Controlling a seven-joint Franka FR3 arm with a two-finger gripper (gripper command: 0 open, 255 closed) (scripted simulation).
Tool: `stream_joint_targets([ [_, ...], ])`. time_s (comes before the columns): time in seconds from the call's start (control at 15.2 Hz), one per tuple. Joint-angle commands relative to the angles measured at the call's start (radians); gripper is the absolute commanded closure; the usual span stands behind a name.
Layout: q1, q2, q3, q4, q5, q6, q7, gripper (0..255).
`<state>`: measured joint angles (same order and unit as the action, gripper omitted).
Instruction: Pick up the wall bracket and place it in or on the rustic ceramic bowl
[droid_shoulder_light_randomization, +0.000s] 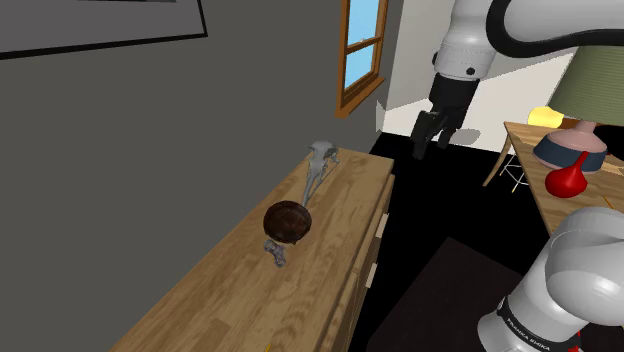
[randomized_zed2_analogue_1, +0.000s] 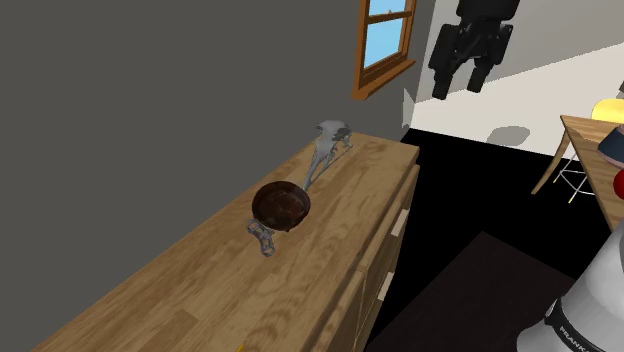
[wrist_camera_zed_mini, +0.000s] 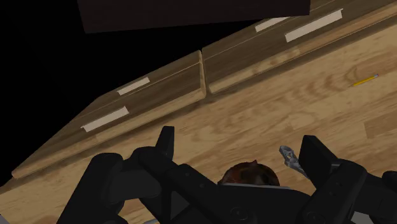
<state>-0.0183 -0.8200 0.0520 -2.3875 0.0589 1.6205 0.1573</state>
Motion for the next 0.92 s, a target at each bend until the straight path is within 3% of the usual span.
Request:
stream_joint_targets([
  [0.0, 0.0, 0.0, 0.0, 0.0, 0.0, 0.0, 0.0, 0],
  [0.86, 0.058, 0.394, 0.098, 0.003, 0.004, 0.407, -0.035, 0],
])
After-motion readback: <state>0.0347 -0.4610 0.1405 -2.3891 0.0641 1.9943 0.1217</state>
